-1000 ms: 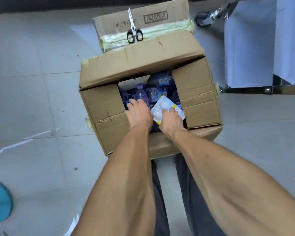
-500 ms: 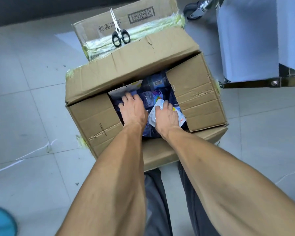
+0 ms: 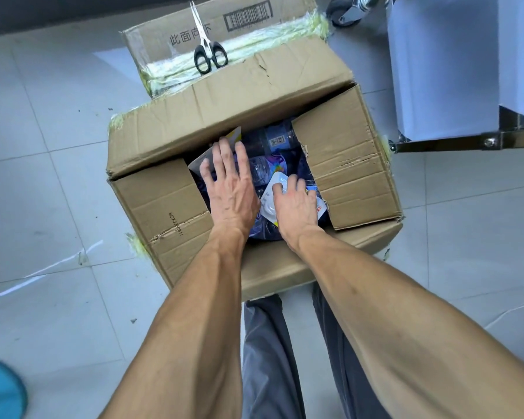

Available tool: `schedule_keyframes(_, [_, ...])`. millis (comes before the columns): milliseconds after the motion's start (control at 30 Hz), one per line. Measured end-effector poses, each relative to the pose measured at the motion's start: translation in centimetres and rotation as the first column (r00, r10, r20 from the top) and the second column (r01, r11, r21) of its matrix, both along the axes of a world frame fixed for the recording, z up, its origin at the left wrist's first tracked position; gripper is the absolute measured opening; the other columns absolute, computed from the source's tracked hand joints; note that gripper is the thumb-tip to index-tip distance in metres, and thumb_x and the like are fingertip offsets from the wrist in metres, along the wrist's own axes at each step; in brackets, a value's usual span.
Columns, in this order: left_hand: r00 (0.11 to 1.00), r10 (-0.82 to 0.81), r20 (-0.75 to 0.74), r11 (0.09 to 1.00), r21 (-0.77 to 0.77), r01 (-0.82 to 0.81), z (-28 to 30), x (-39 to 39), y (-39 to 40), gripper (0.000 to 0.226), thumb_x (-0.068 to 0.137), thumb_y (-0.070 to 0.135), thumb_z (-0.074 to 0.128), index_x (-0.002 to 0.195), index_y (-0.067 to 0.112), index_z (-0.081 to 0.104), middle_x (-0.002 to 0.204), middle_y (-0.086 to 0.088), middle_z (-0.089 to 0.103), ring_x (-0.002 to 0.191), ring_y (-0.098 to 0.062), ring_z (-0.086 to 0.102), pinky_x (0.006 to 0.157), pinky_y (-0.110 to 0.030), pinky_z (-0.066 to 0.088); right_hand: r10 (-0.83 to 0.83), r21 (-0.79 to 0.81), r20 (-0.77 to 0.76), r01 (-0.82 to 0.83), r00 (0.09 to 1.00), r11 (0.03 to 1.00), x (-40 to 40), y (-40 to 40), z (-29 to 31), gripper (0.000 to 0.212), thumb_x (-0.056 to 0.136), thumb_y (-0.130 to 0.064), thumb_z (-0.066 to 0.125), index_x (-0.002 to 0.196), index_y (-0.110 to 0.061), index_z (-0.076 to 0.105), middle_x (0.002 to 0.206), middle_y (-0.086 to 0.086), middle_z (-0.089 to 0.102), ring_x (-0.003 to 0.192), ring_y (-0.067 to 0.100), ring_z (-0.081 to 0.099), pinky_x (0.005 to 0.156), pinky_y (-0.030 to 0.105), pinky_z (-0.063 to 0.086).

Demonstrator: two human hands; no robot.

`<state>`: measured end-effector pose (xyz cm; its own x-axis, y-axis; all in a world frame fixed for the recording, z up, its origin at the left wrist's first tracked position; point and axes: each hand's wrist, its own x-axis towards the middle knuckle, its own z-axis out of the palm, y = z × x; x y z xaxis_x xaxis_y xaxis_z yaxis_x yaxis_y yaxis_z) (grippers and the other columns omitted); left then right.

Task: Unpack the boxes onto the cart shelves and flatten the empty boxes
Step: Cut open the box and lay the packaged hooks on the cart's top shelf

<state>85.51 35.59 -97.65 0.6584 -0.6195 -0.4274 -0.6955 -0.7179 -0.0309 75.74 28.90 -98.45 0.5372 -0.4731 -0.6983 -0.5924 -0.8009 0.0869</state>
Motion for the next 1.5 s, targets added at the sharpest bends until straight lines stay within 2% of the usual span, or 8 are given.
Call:
schedule_keyframes(167, [0.999,-0.03,0.011,0.999,-0.044,0.03,0.6,0.0,-1.2,0.06,0.081,0.021,0.051,0.139,0.011,0.038,0.126,-0.012,0.048,0.111,-0.03,0.047,0.094,-0.041,0.037,-0.056,0.001,0.034,0.056,0.998,0.998,-0.9,0.0,-0.2,0.054,0.085,-0.007,0.059,0.134,-0.013,0.039,0.152,0.022,0.023,0.139,0.034,0.03,0.098,0.039,0.038])
schedule_keyframes(267, [0.976,0.188,-0.106,0.978,-0.067,-0.196,0.1,-0.3,-1.7,0.029,0.094,0.025,0.041,0.117,0.01,0.051,0.114,-0.012,0.051,0.104,-0.029,0.049,0.078,-0.039,0.041,-0.084,-0.012,0.044,0.085,0.995,0.996,-1.5,0.0,-0.4,0.048,0.09,-0.006,0.05,0.136,-0.011,0.037,0.154,0.023,0.02,0.14,0.033,0.028,0.098,0.039,0.041])
schedule_keyframes(433, [0.942,0.327,-0.083,0.942,0.105,-0.318,-1.3,-1.1,-0.5,0.032,0.098,0.025,0.038,0.108,0.008,0.063,0.125,-0.015,0.047,0.115,-0.032,0.044,0.09,-0.042,0.038,-0.093,-0.049,0.05,0.096,0.994,0.994,-1.3,-0.2,-0.6,0.04,0.092,-0.004,0.046,0.132,-0.006,0.046,0.148,0.021,0.03,0.133,0.032,0.036,0.094,0.038,0.044])
schedule_keyframes(567, [0.881,0.433,-0.19,0.901,0.098,-0.422,-1.7,-1.0,0.6,0.025,0.093,0.017,0.043,0.11,0.005,0.057,0.146,-0.024,0.029,0.125,-0.04,0.039,0.096,-0.045,0.041,-0.115,-0.077,0.048,0.118,0.992,0.99,-0.7,-0.2,-0.9,0.035,0.091,-0.003,0.046,0.125,-0.008,0.054,0.136,0.016,0.042,0.12,0.029,0.045,0.083,0.036,0.046])
schedule_keyframes(800, [0.795,0.555,-0.244,0.815,-0.032,-0.579,-1.8,-0.1,-0.1,0.034,0.094,0.018,0.051,0.123,0.003,0.043,0.124,-0.023,0.053,0.111,-0.04,0.053,0.089,-0.045,0.042,-0.107,-0.084,0.0,0.107,0.994,0.991,-0.2,-0.2,-1.4,0.032,0.086,-0.007,0.056,0.118,-0.01,0.062,0.127,0.013,0.044,0.113,0.027,0.046,0.076,0.036,0.047])
schedule_keyframes(1033, [0.655,0.725,-0.214,0.686,0.132,-0.716,-1.9,-2.9,0.2,0.034,0.094,0.028,0.06,0.114,0.001,0.057,0.119,-0.019,0.049,0.099,-0.037,0.061,0.082,-0.04,0.047,-0.063,-0.071,-0.059,0.059,0.996,0.996,-1.0,0.3,-1.3,0.033,0.082,-0.019,0.065,0.115,-0.02,0.066,0.146,0.019,0.028,0.134,0.033,0.032,0.088,0.04,0.046])
schedule_keyframes(1267, [0.692,0.698,-0.185,0.716,0.159,-0.68,-2.7,-4.2,0.7,0.049,0.096,0.049,0.048,0.114,0.006,0.063,0.12,-0.018,0.055,0.105,-0.036,0.06,0.086,-0.037,0.045,-0.04,-0.108,-0.009,0.038,0.999,0.993,-1.3,0.2,-1.7,0.029,0.087,-0.018,0.057,0.114,-0.02,0.067,0.145,0.017,0.029,0.133,0.033,0.032,0.09,0.041,0.045])
schedule_keyframes(1500, [0.698,0.698,-0.163,0.716,0.174,-0.676,-1.9,-4.2,0.2,0.04,0.101,0.038,0.043,0.128,0.009,0.045,0.125,-0.016,0.056,0.108,-0.035,0.062,0.083,-0.038,0.046,-0.099,-0.127,0.033,0.102,0.995,0.987,-1.5,0.7,-1.4,0.028,0.089,-0.016,0.054,0.112,-0.021,0.068,0.152,0.016,0.025,0.138,0.031,0.029,0.09,0.04,0.043])
